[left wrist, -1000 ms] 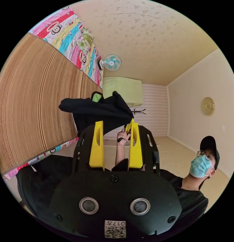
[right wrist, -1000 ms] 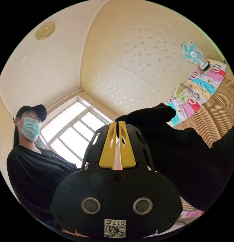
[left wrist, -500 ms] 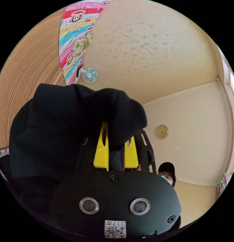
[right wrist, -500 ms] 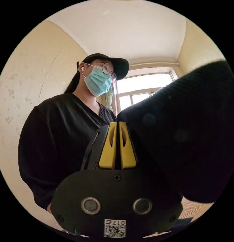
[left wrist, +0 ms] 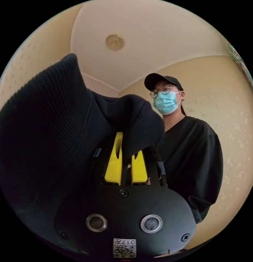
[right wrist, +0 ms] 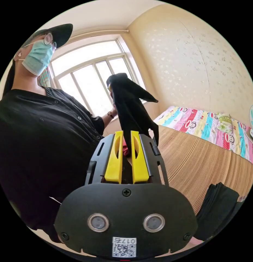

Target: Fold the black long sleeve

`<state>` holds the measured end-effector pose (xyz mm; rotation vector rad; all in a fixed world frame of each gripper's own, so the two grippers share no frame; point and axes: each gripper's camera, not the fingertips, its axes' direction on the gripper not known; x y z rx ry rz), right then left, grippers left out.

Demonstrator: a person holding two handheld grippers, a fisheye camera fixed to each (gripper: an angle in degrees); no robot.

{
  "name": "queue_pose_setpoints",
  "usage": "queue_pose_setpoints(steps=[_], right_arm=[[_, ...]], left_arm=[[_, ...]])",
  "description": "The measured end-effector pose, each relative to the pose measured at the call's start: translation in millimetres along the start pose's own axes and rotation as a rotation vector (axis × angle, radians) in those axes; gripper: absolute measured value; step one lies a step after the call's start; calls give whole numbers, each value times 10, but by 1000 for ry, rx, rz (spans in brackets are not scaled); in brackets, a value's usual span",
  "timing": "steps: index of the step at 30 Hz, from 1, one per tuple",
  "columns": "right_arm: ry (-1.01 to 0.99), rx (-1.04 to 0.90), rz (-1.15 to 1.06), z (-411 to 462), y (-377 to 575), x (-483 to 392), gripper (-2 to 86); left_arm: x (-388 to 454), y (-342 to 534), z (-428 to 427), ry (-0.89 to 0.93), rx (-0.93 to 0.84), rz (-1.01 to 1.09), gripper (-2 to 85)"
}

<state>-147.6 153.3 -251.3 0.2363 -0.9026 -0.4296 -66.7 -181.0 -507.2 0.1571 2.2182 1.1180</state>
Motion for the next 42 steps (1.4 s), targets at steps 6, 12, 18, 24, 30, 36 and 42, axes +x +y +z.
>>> queue_pose_setpoints(steps=[6, 12, 18, 24, 30, 36, 42], right_arm=[[-199, -95, -12, 582, -545, 290, 141], [-517, -288, 63, 1168, -419, 622, 77], [-420, 133, 187, 604, -441, 909, 33], [-343, 107, 173, 698, -787, 894, 26], [-229, 112, 148, 957, -1110, 786, 22], [45, 91, -33, 1172, -1448, 256, 22], [63, 10, -192, 1467, -1673, -119, 25]], left_arm=[[-134, 352, 1575, 309, -322, -6, 45], [-68, 694, 2089, 302, -319, -43, 54], [-134, 892, 1957, 14, -311, -324, 125], [-294, 959, 1549, -247, 15, -636, 179], [-421, 568, 2623, -533, -256, -622, 215], [-229, 441, 3017, -848, -139, -653, 199], [89, 466, 2893, -957, -48, -531, 79]])
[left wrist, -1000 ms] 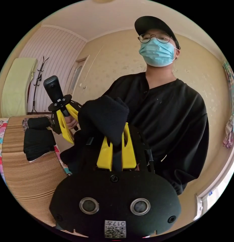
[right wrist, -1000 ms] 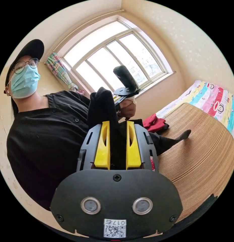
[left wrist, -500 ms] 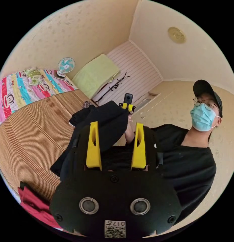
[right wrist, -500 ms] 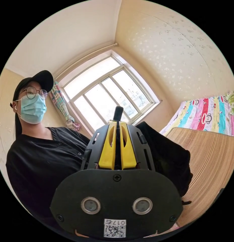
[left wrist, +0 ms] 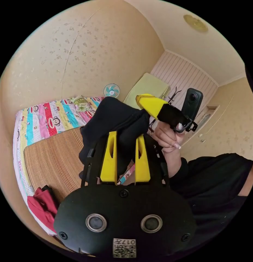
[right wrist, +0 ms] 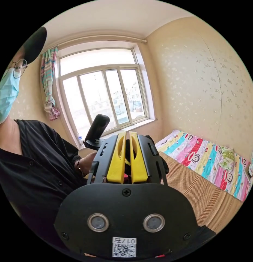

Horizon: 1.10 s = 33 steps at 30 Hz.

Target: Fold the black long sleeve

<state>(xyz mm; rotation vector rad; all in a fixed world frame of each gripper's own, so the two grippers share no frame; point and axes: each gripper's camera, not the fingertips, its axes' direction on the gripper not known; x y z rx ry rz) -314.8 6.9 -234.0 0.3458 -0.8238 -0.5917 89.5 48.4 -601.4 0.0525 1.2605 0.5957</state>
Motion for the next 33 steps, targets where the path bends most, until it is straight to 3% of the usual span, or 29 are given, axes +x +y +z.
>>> queue_pose_setpoints(steps=[2, 7, 11, 12, 15, 19, 22, 24, 25, 28, 30, 33], right_arm=[[-57, 44, -26, -108, 25, 17, 25], [-112, 183, 18, -523, 365, 257, 48], [-106, 68, 139, -282, 774, 538, 90], [-143, 23, 176, -92, 891, 592, 111], [-275, -53, 252, 491, 1164, 633, 160], [-450, -67, 293, 1140, 1385, 642, 182], [-638, -31, 288, 1426, 1440, 683, 184], [-843, -45, 241, 1571, 1408, 599, 151], [-848, -48, 215, 1571, 1392, 557, 134], [-583, -18, 222, 1270, 1295, 440, 56], [-264, 135, 314, 719, 1170, 361, 43], [78, 365, 220, -56, 901, -133, 38]], left_arm=[[-51, 45, -171, 129, 36, 122, 64], [-481, 319, -1047, 568, 405, 285, 59], [-921, 286, -1571, 1041, 649, 454, 59], [-1008, 230, -1581, 1203, 677, 493, 58], [-1031, 112, -1484, 1413, 674, 528, 58], [-832, -15, -1264, 1436, 535, 519, 60], [-662, -88, -1054, 1563, 451, 516, 61], [-610, -133, -1016, 1565, 410, 494, 61], [-608, -144, -1031, 1557, 399, 497, 62], [-641, -147, -1313, 1468, 377, 586, 63], [-763, -1, -1734, 1230, 445, 601, 63], [-966, 251, -2124, 840, 450, 453, 63]])
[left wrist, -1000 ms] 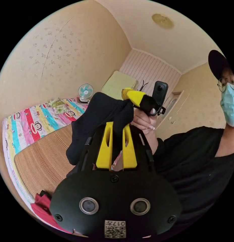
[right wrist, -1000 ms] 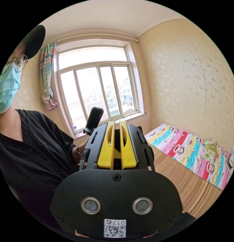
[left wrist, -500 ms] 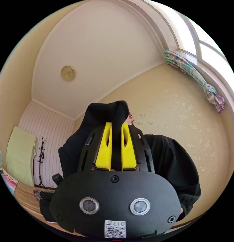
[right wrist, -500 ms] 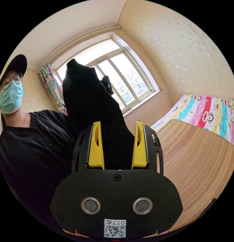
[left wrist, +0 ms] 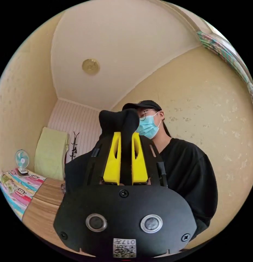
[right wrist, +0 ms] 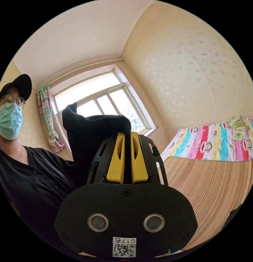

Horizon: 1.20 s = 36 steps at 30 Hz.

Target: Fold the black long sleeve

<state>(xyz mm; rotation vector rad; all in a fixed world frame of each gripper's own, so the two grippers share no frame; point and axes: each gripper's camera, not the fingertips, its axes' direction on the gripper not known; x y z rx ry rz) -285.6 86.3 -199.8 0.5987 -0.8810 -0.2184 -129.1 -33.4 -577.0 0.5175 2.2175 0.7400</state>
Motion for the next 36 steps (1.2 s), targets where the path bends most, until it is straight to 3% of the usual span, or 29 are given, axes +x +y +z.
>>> queue_pose_setpoints(steps=[1, 3, 5, 8, 12, 16, 19, 29, 33, 36], right_arm=[[60, 30, -39, -80, -65, -144, 38], [237, 115, -205, -190, -179, -750, 39], [339, 106, -317, -65, -175, -1174, 39], [568, 146, -503, 237, -31, -1755, 38], [650, 202, -641, 420, -8, -2257, 36], [806, 265, -673, 512, -67, -2522, 35], [895, 299, -639, 482, -160, -2693, 35], [1007, 299, -493, 405, -267, -3027, 32], [1041, 275, -501, 360, -238, -3039, 32], [1066, 251, -493, 188, -220, -2847, 32]], left_arm=[[47, 43, -72, -90, -15, -22, 63], [194, 350, -236, -495, -47, -114, 63], [113, 605, -177, -637, -123, -206, 63], [-222, 966, 81, -617, -220, -352, 65], [-561, 1238, 554, -665, -389, -442, 83], [-562, 1251, 1010, -597, -505, -373, 134], [-509, 1209, 1332, -658, -609, -361, 148], [-614, 1002, 2166, -761, -535, -395, 147], [-585, 932, 2074, -952, -478, -392, 95], [-471, 849, 1746, -980, -422, -371, 63]])
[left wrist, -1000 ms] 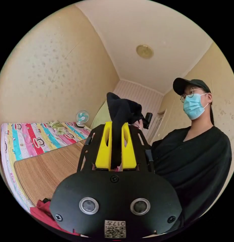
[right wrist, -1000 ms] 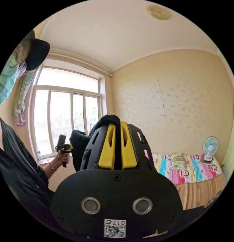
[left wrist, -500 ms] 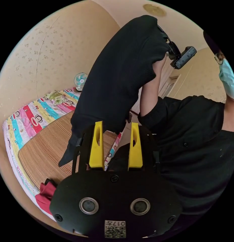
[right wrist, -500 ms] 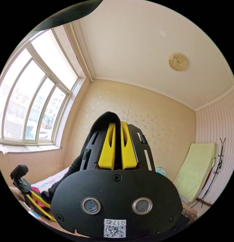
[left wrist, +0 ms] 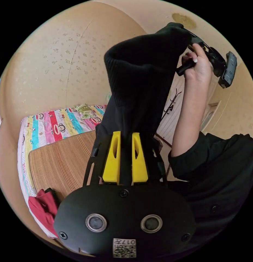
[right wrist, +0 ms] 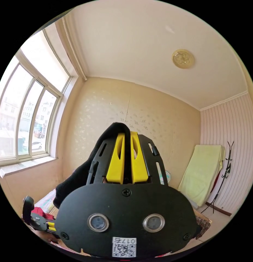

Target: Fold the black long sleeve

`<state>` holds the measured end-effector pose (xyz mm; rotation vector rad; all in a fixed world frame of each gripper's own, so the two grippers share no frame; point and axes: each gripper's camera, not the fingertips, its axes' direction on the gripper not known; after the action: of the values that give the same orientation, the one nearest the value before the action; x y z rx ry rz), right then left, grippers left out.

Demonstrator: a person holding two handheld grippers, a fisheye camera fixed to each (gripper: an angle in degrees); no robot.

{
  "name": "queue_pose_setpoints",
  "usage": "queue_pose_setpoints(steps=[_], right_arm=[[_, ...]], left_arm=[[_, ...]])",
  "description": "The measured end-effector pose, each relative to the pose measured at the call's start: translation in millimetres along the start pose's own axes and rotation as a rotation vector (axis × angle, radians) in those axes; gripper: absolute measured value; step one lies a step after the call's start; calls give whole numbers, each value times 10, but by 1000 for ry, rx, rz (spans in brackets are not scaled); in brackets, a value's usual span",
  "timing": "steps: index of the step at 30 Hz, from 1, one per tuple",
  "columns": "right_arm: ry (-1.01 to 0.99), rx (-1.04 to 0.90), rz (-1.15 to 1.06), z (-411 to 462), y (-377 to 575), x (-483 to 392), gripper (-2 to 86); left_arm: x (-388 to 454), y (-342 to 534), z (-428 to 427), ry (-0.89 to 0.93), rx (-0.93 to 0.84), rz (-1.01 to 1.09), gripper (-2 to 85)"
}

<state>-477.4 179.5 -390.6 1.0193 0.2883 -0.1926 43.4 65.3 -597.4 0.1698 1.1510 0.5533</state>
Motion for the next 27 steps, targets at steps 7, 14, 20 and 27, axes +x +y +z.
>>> queue_pose_setpoints(steps=[7, 14, 20, 27], right_arm=[[-470, -181, 158, 326, 580, 1089, 35], [-926, -152, 313, 453, 1014, 1473, 36], [-808, -173, 44, 436, 403, 990, 36], [-719, -190, 94, 715, 6, 1005, 37]], left_arm=[[-847, 150, -737, 200, 115, -113, -2], [-764, -63, -1546, 41, 214, 50, 2], [-310, -142, -371, 240, -234, 137, 140], [192, -159, -139, 105, -251, 225, 130]])
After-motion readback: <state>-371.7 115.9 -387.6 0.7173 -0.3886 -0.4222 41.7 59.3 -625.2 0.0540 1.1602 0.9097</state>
